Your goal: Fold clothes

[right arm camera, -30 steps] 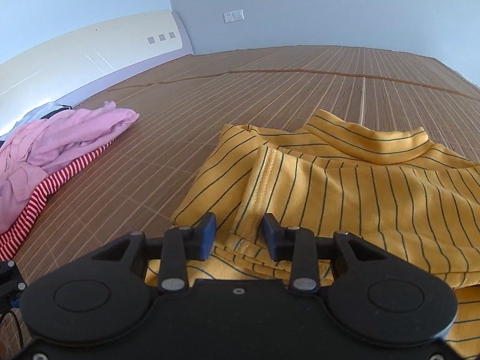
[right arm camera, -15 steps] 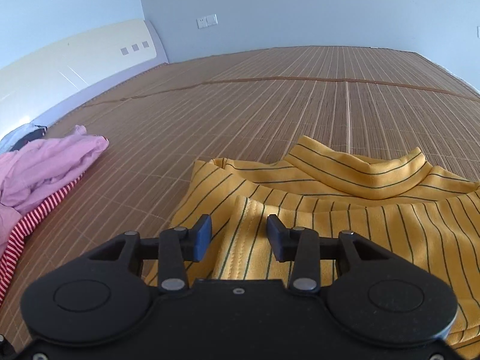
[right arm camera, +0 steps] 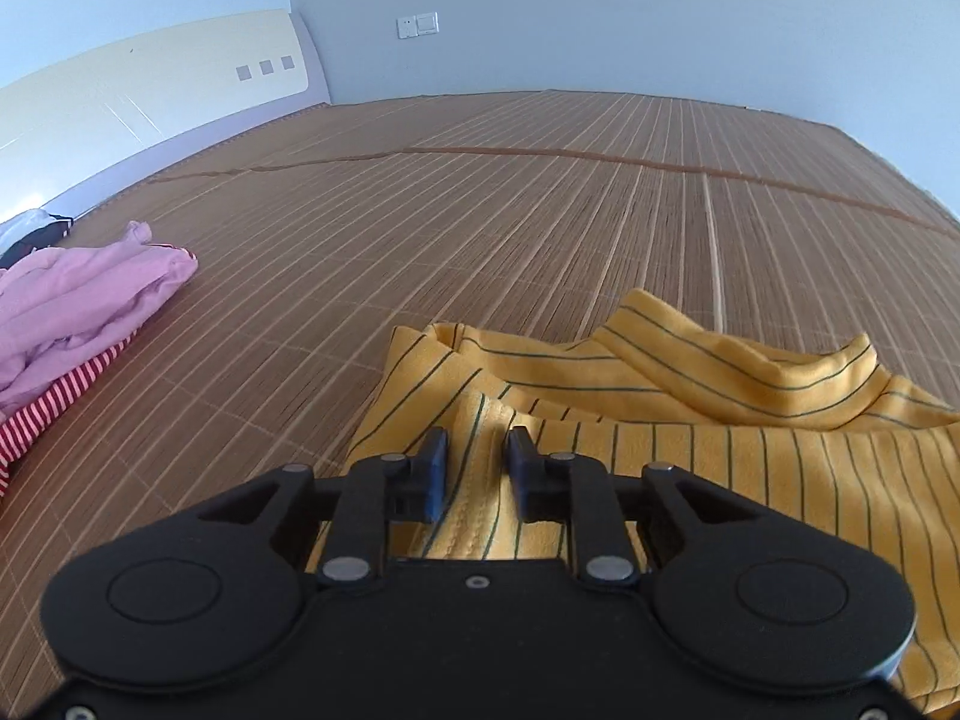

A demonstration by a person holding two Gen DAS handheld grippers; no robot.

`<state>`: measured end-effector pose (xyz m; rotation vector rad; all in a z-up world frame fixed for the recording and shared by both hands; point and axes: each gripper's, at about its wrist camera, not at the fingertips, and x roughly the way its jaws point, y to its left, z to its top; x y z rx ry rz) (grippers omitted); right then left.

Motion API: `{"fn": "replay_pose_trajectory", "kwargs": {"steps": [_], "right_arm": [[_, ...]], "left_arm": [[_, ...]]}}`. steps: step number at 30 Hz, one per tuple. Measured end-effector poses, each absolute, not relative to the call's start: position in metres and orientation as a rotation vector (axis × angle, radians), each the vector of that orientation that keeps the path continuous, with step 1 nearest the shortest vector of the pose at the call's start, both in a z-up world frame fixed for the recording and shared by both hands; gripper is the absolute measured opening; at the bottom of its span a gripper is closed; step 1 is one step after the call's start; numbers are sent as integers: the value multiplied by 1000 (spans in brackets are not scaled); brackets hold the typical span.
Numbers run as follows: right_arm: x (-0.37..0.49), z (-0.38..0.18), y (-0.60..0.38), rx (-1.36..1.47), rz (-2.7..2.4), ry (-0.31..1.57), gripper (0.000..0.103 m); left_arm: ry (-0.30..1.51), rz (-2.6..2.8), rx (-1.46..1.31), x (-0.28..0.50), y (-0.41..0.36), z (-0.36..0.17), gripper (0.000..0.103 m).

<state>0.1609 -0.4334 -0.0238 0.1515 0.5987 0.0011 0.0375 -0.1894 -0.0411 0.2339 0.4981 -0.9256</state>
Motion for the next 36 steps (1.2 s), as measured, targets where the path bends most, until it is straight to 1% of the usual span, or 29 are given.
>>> {"fn": "replay_pose_trajectory", "kwargs": {"steps": [4, 8, 10, 11, 12, 16, 19, 22, 26, 29, 31, 33, 36], "right_arm": [[116, -6, -462, 192, 25, 534, 33], [82, -14, -503, 230, -105, 541, 34], [71, -26, -515, 310, -57, 531, 35], [68, -32, -518, 346, -26, 527, 39], [68, -37, -516, 373, 19, 525, 40], [61, -36, -506, 368, 34, 477, 40], [51, -31, -527, 415, -46, 407, 41], [45, -35, -548, 336, -199, 471, 41], [33, -38, -546, 227, -184, 524, 43], [19, -28, -548, 224, -216, 494, 54], [14, -29, -554, 229, -267, 478, 54], [19, -41, -560, 210, -278, 528, 53], [13, -45, -559, 223, -252, 523, 53]], "left_arm": [[492, -922, 235, 39, -190, -42, 77], [490, -913, 245, 39, -191, -45, 78], [492, -916, 255, 39, -192, -48, 78], [493, -917, 261, 39, -193, -49, 78], [494, -915, 268, 38, -193, -50, 78], [477, -906, 297, 32, -191, -50, 78], [479, -910, 294, 33, -191, -50, 78], [489, -909, 300, 34, -194, -53, 78], [502, -909, 310, 35, -198, -56, 78], [502, -901, 314, 35, -198, -57, 78], [500, -896, 316, 36, -199, -58, 78], [495, -895, 328, 35, -199, -59, 78], [481, -893, 353, 35, -201, -61, 78]]}}
